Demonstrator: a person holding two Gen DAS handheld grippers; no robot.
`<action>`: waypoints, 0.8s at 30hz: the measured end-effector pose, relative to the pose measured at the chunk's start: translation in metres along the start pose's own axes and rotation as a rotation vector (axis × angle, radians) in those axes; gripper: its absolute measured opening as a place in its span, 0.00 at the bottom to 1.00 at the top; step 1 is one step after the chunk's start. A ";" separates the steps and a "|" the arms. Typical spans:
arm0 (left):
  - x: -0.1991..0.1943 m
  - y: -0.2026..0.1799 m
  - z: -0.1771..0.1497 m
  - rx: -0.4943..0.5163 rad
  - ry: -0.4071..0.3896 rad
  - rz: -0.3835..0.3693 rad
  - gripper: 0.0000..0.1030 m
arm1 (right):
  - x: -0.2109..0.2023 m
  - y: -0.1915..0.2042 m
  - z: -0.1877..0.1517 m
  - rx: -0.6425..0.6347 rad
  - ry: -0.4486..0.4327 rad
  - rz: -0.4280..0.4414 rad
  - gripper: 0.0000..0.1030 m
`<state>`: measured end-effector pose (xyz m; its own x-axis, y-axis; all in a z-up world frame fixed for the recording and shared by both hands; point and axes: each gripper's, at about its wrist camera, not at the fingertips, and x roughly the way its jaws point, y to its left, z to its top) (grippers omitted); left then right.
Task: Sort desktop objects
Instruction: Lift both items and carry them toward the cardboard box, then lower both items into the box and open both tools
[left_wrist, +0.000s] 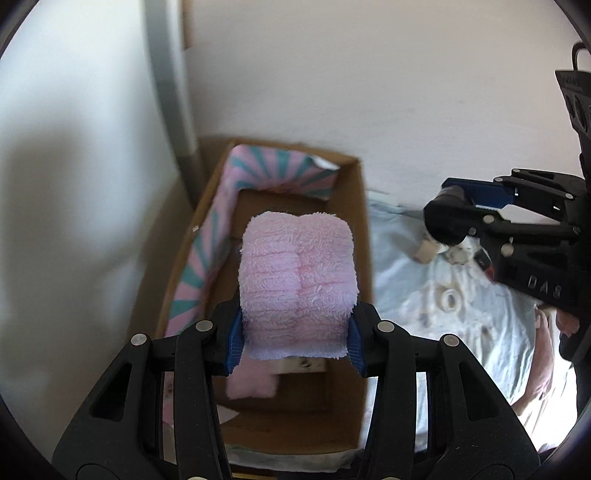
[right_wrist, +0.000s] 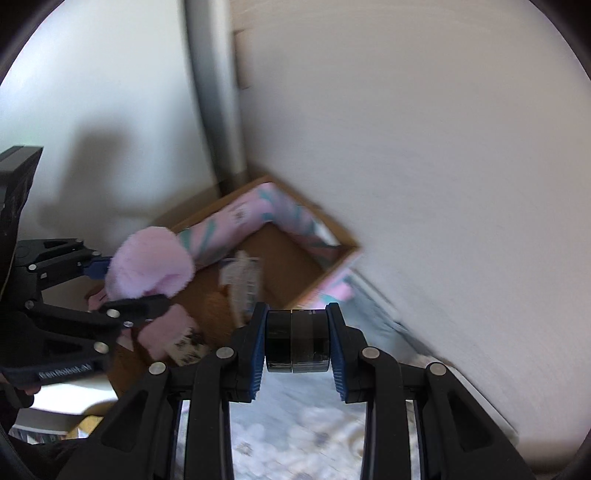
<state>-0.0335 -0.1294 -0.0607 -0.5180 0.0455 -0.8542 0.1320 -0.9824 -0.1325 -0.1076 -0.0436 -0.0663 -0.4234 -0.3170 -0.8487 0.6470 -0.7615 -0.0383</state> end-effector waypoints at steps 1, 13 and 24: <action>0.003 0.005 -0.002 -0.013 0.006 0.004 0.40 | 0.006 0.007 0.003 -0.014 0.008 0.008 0.27; 0.034 0.036 -0.030 -0.116 0.073 0.021 0.40 | 0.063 0.057 -0.006 -0.051 0.122 0.058 0.27; 0.049 0.044 -0.036 -0.099 0.109 0.056 0.40 | 0.070 0.054 -0.005 -0.023 0.131 0.041 0.27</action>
<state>-0.0228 -0.1639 -0.1260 -0.4134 0.0157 -0.9104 0.2438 -0.9614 -0.1273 -0.0989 -0.1044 -0.1302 -0.3110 -0.2701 -0.9112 0.6771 -0.7357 -0.0130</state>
